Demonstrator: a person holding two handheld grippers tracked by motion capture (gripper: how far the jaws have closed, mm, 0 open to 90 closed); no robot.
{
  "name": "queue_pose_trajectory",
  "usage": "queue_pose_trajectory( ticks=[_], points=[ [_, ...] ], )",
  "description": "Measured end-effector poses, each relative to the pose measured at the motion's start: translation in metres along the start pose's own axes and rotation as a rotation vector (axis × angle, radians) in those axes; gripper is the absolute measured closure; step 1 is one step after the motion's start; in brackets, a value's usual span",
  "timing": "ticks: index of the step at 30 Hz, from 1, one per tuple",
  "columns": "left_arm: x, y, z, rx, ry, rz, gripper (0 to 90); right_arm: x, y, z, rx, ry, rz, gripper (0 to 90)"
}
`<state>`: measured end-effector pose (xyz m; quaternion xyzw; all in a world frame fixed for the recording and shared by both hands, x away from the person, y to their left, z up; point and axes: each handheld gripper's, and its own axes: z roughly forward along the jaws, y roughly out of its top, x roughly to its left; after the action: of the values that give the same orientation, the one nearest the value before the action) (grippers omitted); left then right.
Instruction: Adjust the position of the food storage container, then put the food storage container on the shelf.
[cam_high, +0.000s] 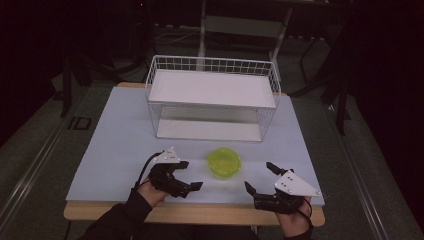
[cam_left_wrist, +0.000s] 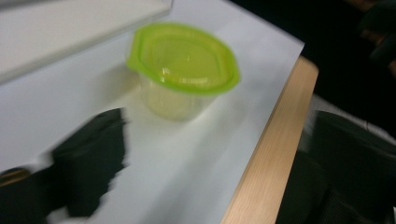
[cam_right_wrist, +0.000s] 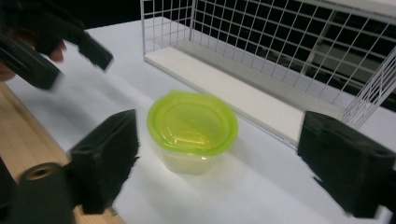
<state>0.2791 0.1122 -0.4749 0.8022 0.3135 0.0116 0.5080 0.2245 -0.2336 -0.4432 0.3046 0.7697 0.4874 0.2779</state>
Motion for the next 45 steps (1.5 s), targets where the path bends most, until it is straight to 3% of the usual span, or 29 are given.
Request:
queue_pose_trajectory(
  ticks=[2, 8, 9, 11, 13, 15, 17, 19, 20, 22, 24, 25, 27, 29, 31, 35, 38, 41, 45],
  points=[
    [0.003, -0.001, -0.009, -0.059, -0.021, 0.006, 2.6, 0.000, 0.001, 0.000, 0.014, 0.008, 0.012, 14.5],
    [0.012, 0.003, -0.011, -0.080, -0.041, 0.029, 5.8, 0.001, 0.003, 0.001, 0.039, 0.017, 0.029, 15.4],
    [0.014, 0.006, -0.011, -0.083, -0.031, 0.021, 6.6, -0.003, 0.003, 0.004, 0.061, 0.052, 0.036, 15.2],
    [0.017, 0.012, -0.010, -0.040, -0.031, 0.001, 6.9, -0.006, 0.004, 0.006, 0.060, 0.074, 0.054, 15.2],
    [0.019, 0.018, -0.007, -0.022, -0.035, 0.014, 10.0, -0.009, 0.006, 0.008, 0.095, 0.050, 0.057, 14.8],
    [0.021, 0.024, -0.003, -0.009, -0.042, 0.009, 12.0, -0.011, 0.006, 0.009, 0.119, 0.055, 0.104, 13.4],
    [0.022, 0.028, -0.001, -0.004, -0.053, 0.005, 15.6, -0.013, 0.007, 0.013, 0.149, 0.089, 0.151, 12.9],
    [0.025, 0.036, 0.011, 0.031, -0.033, 0.016, 15.9, -0.015, 0.007, 0.018, 0.169, 0.084, 0.168, 12.7],
    [0.026, 0.038, 0.015, 0.037, -0.020, 0.020, 16.0, -0.016, 0.007, 0.021, 0.177, 0.110, 0.162, 11.2],
    [0.027, 0.041, 0.019, 0.040, -0.022, 0.018, 21.0, -0.017, 0.006, 0.025, 0.180, 0.099, 0.166, 11.4],
    [0.030, 0.045, 0.028, 0.048, -0.023, 0.012, 21.0, -0.019, 0.006, 0.029, 0.185, 0.107, 0.191, 11.6],
    [0.031, 0.047, 0.032, 0.056, -0.022, 0.009, 23.6, -0.026, 0.006, 0.040, 0.224, 0.114, 0.220, 15.3],
    [0.035, 0.051, 0.041, 0.077, 0.001, -0.018, 26.5, -0.034, 0.005, 0.051, 0.254, 0.140, 0.271, 19.5],
    [0.039, 0.054, 0.049, 0.091, 0.018, -0.043, 34.9, -0.042, 0.004, 0.060, 0.270, 0.153, 0.328, 27.4],
    [0.044, 0.054, 0.057, 0.104, 0.014, -0.089, 39.2, -0.049, 0.004, 0.071, 0.297, 0.156, 0.375, 34.6],
    [0.051, 0.050, 0.068, 0.137, 0.029, -0.147, 44.4, -0.061, 0.003, 0.091, 0.372, 0.189, 0.432, 42.0],
    [0.057, 0.045, 0.070, 0.151, 0.037, -0.221, 46.2, -0.064, 0.003, 0.105, 0.426, 0.212, 0.455, 46.9],
    [0.060, 0.036, 0.068, 0.163, 0.004, -0.269, 46.4, -0.065, 0.003, 0.114, 0.456, 0.217, 0.463, 51.5],
    [0.060, 0.023, 0.068, 0.184, -0.072, -0.338, 55.6, -0.064, 0.005, 0.121, 0.474, 0.226, 0.472, 59.3]
  ],
)
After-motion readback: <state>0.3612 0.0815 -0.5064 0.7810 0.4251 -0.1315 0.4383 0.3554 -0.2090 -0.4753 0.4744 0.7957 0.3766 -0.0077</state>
